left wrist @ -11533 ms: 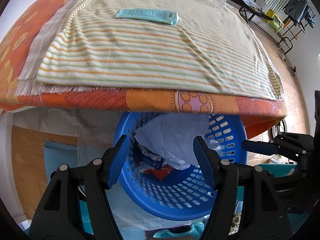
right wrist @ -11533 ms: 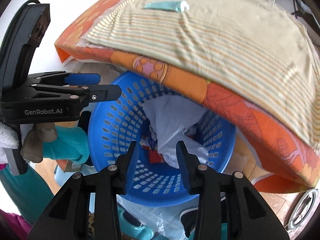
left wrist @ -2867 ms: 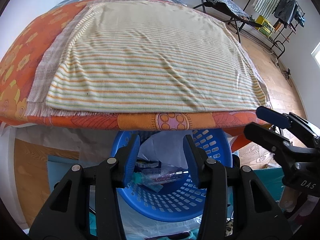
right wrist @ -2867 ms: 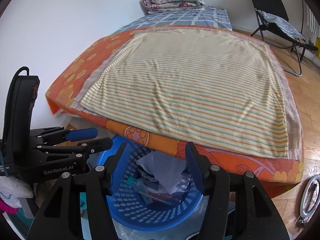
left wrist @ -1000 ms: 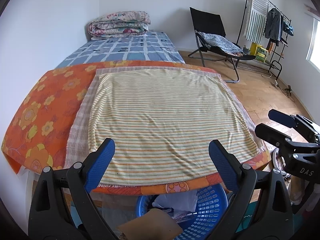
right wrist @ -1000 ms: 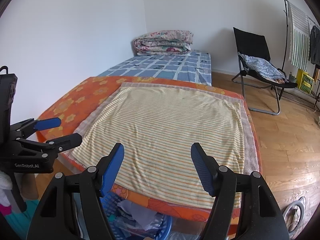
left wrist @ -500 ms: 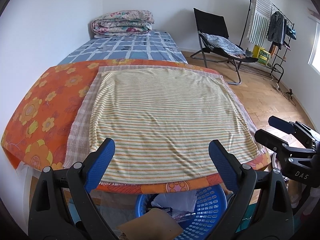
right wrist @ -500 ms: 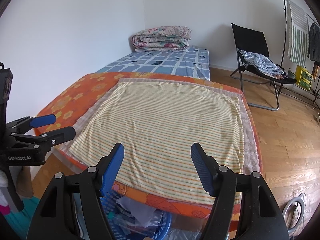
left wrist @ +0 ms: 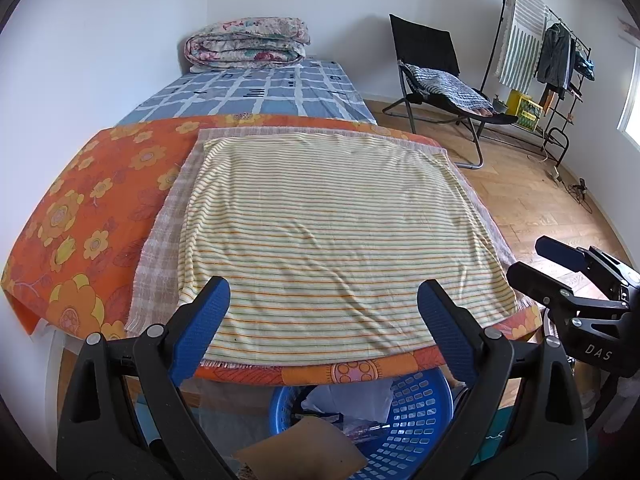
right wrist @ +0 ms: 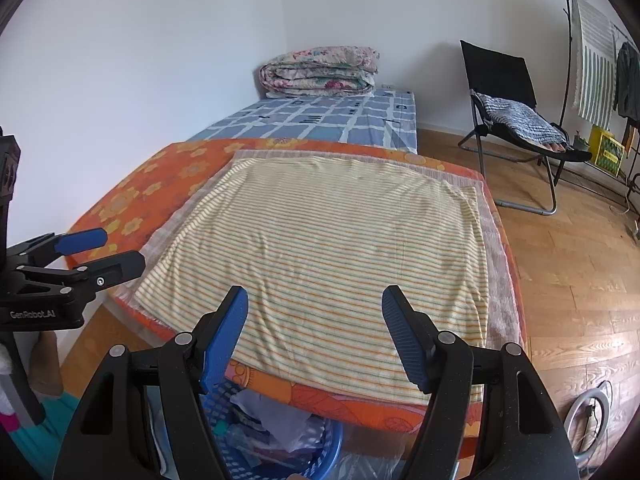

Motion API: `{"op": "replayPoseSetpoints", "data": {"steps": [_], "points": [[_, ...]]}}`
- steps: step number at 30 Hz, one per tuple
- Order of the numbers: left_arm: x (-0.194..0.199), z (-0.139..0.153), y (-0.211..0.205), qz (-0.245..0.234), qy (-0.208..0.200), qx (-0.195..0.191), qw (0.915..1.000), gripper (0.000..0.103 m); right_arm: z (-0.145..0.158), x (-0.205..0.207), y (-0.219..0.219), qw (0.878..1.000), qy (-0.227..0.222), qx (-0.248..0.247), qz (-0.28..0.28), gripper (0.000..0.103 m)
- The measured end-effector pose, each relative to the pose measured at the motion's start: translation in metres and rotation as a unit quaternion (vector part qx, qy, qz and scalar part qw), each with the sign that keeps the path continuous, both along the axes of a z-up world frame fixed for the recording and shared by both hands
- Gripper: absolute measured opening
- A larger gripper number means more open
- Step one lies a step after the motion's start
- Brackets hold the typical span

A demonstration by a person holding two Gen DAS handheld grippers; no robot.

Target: Collect trash

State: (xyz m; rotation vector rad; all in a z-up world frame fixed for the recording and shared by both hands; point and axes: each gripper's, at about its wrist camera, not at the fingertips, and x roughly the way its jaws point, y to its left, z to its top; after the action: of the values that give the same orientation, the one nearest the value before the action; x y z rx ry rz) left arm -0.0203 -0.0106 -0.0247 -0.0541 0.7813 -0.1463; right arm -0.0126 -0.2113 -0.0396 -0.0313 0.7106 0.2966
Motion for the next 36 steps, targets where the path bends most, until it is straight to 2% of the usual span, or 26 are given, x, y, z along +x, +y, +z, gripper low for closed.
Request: {"op": "replayPoseSetpoints", "data": {"steps": [36], "points": [[-0.0008, -0.0018, 0.0013, 0.003, 0.002, 0.000, 1.0000, 0.097, -0.0049, 0.0014, 0.0000, 1.000, 0.007, -0.003, -0.001, 0.070]]}}
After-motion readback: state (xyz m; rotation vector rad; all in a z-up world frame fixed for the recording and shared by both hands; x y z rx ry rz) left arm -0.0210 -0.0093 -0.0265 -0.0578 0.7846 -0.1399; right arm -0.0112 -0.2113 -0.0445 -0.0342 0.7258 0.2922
